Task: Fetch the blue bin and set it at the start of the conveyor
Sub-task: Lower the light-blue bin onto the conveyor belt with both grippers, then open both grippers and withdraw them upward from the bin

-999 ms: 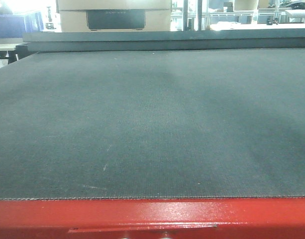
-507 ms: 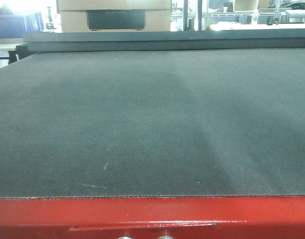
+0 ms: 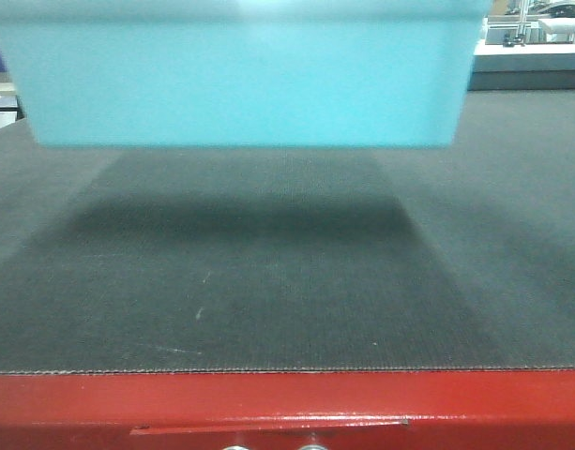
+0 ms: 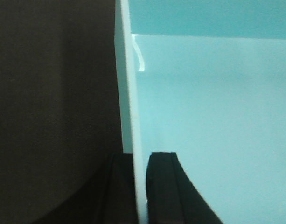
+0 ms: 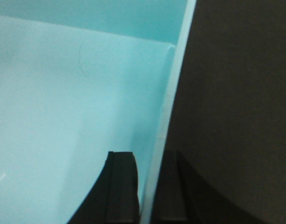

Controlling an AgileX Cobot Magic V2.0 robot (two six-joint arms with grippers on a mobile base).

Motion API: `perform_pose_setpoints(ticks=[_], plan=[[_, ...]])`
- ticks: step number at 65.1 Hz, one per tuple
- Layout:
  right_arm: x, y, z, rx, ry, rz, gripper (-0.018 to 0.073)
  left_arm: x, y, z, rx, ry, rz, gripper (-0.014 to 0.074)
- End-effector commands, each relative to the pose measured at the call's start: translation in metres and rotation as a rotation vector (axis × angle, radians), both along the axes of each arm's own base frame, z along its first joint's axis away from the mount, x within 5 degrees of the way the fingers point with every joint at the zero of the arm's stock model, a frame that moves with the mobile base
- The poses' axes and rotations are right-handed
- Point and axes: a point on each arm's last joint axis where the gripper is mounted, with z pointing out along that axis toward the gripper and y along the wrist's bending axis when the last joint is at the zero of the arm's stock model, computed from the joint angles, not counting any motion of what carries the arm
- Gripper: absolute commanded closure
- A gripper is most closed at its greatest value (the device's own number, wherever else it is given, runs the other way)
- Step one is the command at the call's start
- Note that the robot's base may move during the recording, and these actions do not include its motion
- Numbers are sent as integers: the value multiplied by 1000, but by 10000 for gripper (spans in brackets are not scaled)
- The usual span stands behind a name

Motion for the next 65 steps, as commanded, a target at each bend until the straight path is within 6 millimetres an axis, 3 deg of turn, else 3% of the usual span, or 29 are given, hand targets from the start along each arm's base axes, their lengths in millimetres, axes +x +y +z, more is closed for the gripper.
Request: perform_pose_setpoints(ticks=[1,19,26,34,44,46,56,65], plan=[[6,-15,0,-61,-63,-13,711,11,-1,-6,35,-44,-14,708],[22,-14,-29,-77,11,-18,711,25,-5,-29,65,-12,-23,698],[26,-13,-39,-83,43,-16,658,26,-5,-30,70,-9,-25,583],[27,-13,-42,-87,61,-16,408,26,-4,-30,82,-11,-28,321],[26,-13,-39,-85,50,-16,15,25,-4,-30,83,-5,-28,-37],[25,-13,-38,-84,48,-16,-22,24,-4,-28,83,-4,-28,-10],[17,-15,-21,-74,0,-18,5,14,-2,-11,80,-20,-27,86],[4,-21,6,-57,-84,-30,88,-6,7,17,88,-59,-20,187]])
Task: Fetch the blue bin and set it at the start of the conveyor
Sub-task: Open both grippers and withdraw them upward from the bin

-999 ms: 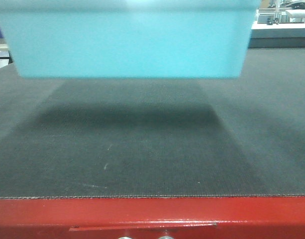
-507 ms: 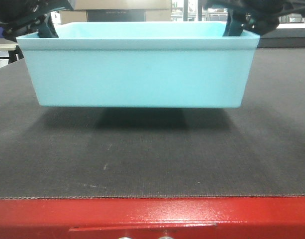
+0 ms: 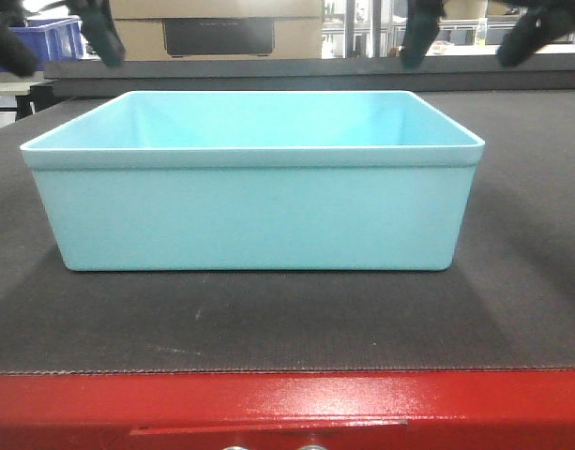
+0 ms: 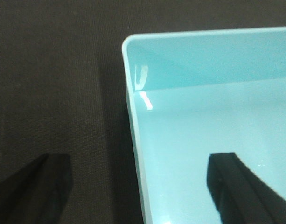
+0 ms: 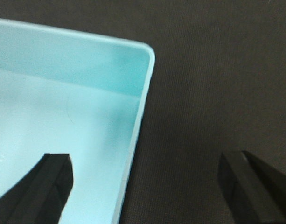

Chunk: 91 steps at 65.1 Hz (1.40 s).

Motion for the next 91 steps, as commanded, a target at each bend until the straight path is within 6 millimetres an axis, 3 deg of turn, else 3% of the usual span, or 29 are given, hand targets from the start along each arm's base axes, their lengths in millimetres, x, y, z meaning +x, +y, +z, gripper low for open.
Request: perform_pose_setpoints(ticks=[1,7,13,19,27,34,53,62,79,91], plan=[[-11,-7,26,0,-98,-4,107,-15,8,25,1,-51,7,202],[-22,-16,44,7,-143,-23,286,-31,18,44,-6,-85,29,330],[-34,-27,58,0,-168,-51,523,-48,29,63,6,-129,52,483],[-47,-41,70,-19,-189,-86,729,-64,43,79,39,-177,83,697],[-64,-61,73,-22,-212,-148,720,-86,57,83,57,-221,123,707],[-78,-71,63,-39,-212,-174,720,-106,66,76,58,-246,150,707],[-121,-72,15,-71,-272,-154,721,-161,72,32,41,-388,153,707],[-144,-72,2,-74,-372,-143,721,-188,73,15,28,-474,146,707],[-177,-71,3,-56,-585,-135,721,-230,75,5,11,-605,146,707],[-182,-71,6,-54,-611,-136,721,-237,75,8,7,-636,147,707]])
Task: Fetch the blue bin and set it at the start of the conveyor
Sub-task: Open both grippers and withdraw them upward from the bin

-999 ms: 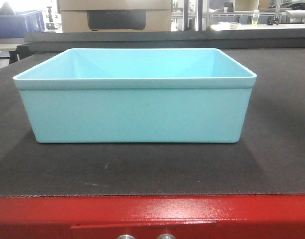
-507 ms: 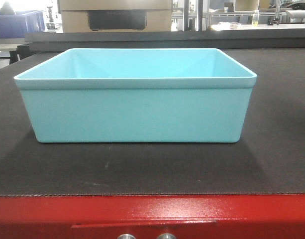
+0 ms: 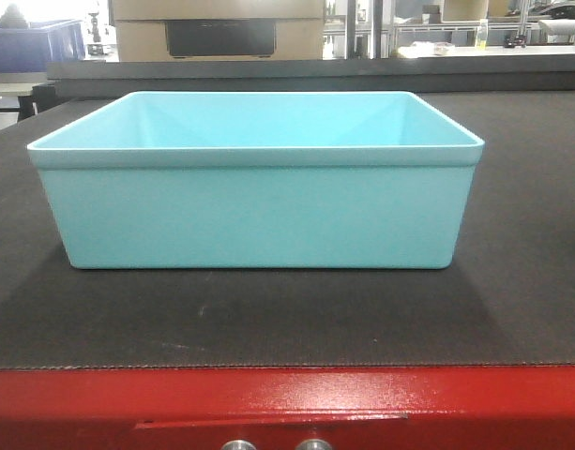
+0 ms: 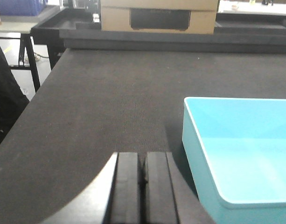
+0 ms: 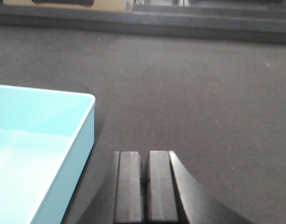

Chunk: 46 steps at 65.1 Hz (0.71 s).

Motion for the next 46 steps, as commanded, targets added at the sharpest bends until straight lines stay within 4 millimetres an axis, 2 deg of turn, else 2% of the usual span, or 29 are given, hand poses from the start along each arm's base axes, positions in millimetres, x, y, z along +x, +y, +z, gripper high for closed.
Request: perform_pose_setpoints(ticks=[1,46], plan=[[-1,0,3,-18,-34,2,721,-2,0,3,0,-31,1,707],[-1,0,3,-18,-34,2,721,-2,0,4,0,-39,1,707]])
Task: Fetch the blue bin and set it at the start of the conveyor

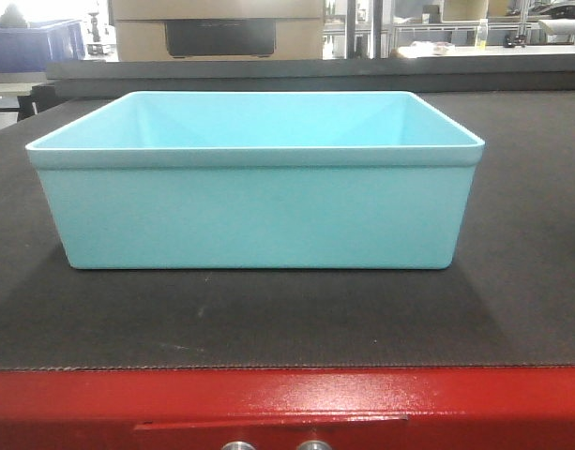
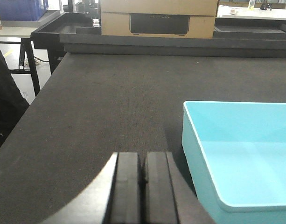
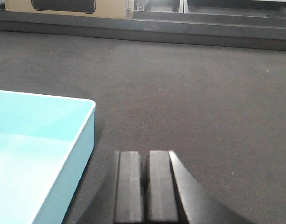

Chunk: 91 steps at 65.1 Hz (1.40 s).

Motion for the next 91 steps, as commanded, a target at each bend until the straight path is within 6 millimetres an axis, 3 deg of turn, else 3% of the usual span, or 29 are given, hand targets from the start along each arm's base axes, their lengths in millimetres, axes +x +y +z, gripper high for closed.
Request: perform_pose_setpoints(ticks=[1,30,43,50,64,77,80,91], plan=[[-1,-1,2,-16,-26,1,721,0,0,2,0,-27,1,707],[-1,-1,2,-16,-26,1,721,-2,0,2,-21,-21,-1,707],[-1,-1,2,-16,-26,1,721,-19,-1,-2,7,-84,-25,707],[-1,-1,2,-16,-26,1,721,-31,0,-16,8,-119,-24,707],[-1,-1,2,-16,-26,1,721,-48,3,-61,-13,-212,33,707],[-1,-1,2,-16,-28,1,721,-47,5,-109,-11,-270,54,707],[-1,-1,1,-16,-23,1,721,-48,5,-107,-12,-313,55,707],[-1,-1,2,-16,-28,1,721,-47,5,-117,-9,-209,53,707]])
